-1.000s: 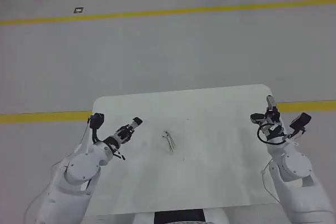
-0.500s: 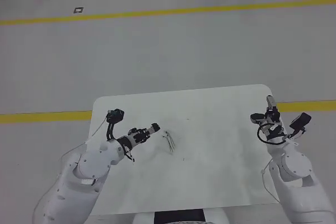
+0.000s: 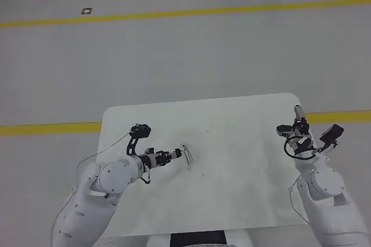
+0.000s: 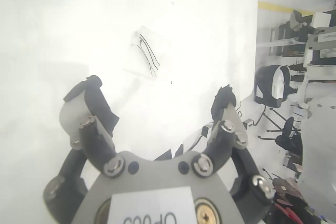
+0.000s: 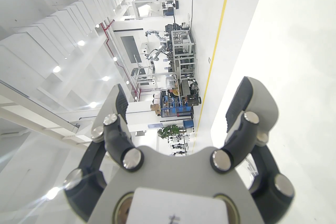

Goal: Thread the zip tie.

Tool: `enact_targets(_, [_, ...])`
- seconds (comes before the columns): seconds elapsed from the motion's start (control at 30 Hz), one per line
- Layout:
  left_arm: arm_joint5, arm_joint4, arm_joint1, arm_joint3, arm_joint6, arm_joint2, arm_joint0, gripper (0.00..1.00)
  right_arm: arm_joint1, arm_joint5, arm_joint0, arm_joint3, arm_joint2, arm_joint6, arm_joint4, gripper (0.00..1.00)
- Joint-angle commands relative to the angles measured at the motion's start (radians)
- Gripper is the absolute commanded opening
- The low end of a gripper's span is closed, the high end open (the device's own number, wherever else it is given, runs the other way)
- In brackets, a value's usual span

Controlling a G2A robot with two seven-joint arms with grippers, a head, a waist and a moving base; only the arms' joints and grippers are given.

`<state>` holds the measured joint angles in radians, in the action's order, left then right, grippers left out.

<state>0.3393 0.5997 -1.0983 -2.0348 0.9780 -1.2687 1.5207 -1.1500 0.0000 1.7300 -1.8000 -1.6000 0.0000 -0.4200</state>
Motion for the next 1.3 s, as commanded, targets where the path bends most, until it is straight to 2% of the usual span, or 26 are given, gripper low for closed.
enact_targets(0.0, [0.001, 0.063, 0.001, -0.014, 0.049, 0.040, -0.024, 1.00, 0.000, 0.000, 0.000, 0.000, 0.000, 0.000, 0.000, 1.00])
enact_targets(0.17, [0.001, 0.155, -0.012, -0.020, 0.177, 0.107, -0.104, 1.00, 0.000, 0.000, 0.000, 0.000, 0.000, 0.000, 0.000, 1.00])
enact_targets(0.2, [0.001, 0.203, -0.016, -0.016, 0.226, 0.128, -0.125, 1.00, 0.000, 0.000, 0.000, 0.000, 0.000, 0.000, 0.000, 1.00])
enact_targets(0.23, [0.001, 0.224, -0.022, -0.021, 0.245, 0.140, -0.142, 1.00, 0.000, 0.000, 0.000, 0.000, 0.000, 0.000, 0.000, 1.00])
enact_targets(0.27, [0.001, 0.244, -0.028, -0.018, 0.262, 0.151, -0.154, 1.00, 0.000, 0.000, 0.000, 0.000, 0.000, 0.000, 0.000, 1.00])
enact_targets(0.3, [0.001, 0.294, -0.035, -0.012, 0.308, 0.174, -0.175, 1.00, 0.000, 0.000, 0.000, 0.000, 0.000, 0.000, 0.000, 1.00])
enact_targets(0.37, [0.001, 0.334, -0.052, -0.005, 0.340, 0.193, -0.201, 1.00, 0.000, 0.000, 0.000, 0.000, 0.000, 0.000, 0.000, 1.00])
enact_targets(0.4, [0.001, 0.385, -0.059, 0.003, 0.371, 0.207, -0.214, 1.00, 0.000, 0.000, 0.000, 0.000, 0.000, 0.000, 0.000, 1.00])
enact_targets(0.43, [0.001, 0.424, -0.072, 0.004, 0.399, 0.222, -0.227, 1.00, 0.000, 0.000, 0.000, 0.000, 0.000, 0.000, 0.000, 1.00])
enact_targets(0.5, [0.001, 0.493, -0.092, 0.023, 0.412, 0.232, -0.232, 1.00, 0.000, 0.000, 0.000, 0.000, 0.000, 0.000, 0.000, 1.00])
enact_targets(0.53, [0.001, 0.547, -0.101, 0.045, 0.412, 0.245, -0.227, 1.00, 0.000, 0.000, 0.000, 0.000, 0.000, 0.000, 0.000, 1.00])
enact_targets(0.57, [0.001, 0.567, -0.113, 0.050, 0.412, 0.252, -0.223, 1.00, 0.000, 0.000, 0.000, 0.000, 0.000, 0.000, 0.000, 1.00])
enact_targets(1.0, [0.001, 0.567, -0.113, 0.050, 0.412, 0.252, -0.223, 1.00, 0.000, 0.000, 0.000, 0.000, 0.000, 0.000, 0.000, 1.00])
enact_targets(1.07, [0.001, 0.577, -0.114, 0.071, 0.409, 0.236, -0.221, 1.00, 0.000, 0.000, 0.000, 0.000, 0.000, 0.000, 0.000, 1.00])
enact_targets(1.17, [0.001, 0.594, -0.132, 0.076, 0.412, 0.235, -0.224, 1.00, 0.000, 0.000, 0.000, 0.000, 0.000, 0.000, 0.000, 1.00])
enact_targets(1.27, [0.001, 0.611, -0.155, 0.094, 0.412, 0.269, -0.250, 1.00, 0.000, 0.000, 0.000, 0.000, 0.000, 0.000, 0.000, 1.00])
